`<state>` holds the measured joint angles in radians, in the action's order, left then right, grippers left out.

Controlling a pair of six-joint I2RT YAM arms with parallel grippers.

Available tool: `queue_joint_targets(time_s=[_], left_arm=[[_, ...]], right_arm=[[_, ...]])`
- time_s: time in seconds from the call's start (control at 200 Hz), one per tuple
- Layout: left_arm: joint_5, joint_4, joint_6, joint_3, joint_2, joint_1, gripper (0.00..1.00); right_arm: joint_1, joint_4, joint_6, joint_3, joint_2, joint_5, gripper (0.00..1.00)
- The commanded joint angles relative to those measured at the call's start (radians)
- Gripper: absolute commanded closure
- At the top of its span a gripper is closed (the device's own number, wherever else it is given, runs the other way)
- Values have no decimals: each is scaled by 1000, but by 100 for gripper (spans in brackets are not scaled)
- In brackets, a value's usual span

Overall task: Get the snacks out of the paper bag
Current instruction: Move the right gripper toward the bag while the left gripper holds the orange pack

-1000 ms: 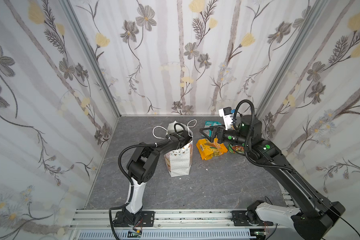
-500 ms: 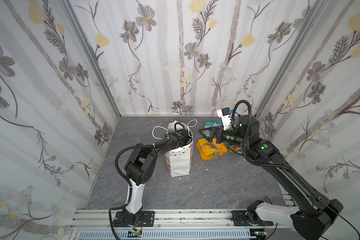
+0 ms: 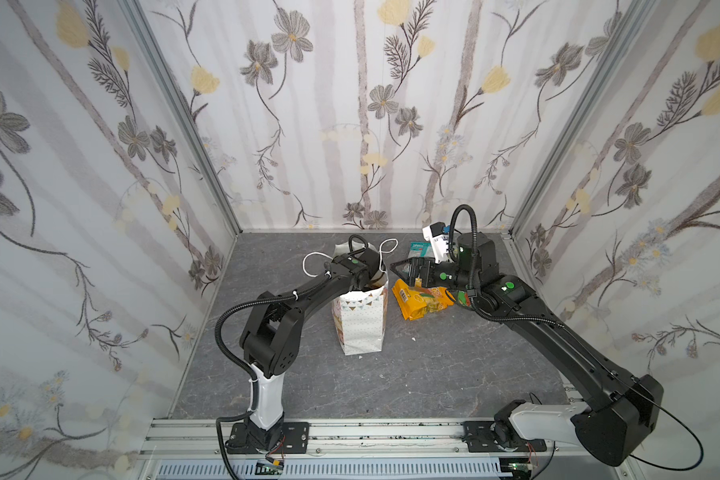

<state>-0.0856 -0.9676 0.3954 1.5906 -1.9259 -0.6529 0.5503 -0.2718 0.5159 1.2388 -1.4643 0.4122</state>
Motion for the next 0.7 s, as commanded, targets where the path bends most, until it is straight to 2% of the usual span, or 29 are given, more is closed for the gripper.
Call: queue_joint_targets(time_s=[0.0, 0.325, 0.694], left_arm=[[-2, -20, -6, 18, 26, -3, 100], [-24, -57, -16, 53, 62, -7, 100], [-59, -92, -30, 96, 92, -7, 100]], right_arm=[[8, 24, 9, -15, -27, -8, 1], [15, 16, 0, -31, -109, -27, 1], [14, -10, -13, -35, -125, -29, 1]])
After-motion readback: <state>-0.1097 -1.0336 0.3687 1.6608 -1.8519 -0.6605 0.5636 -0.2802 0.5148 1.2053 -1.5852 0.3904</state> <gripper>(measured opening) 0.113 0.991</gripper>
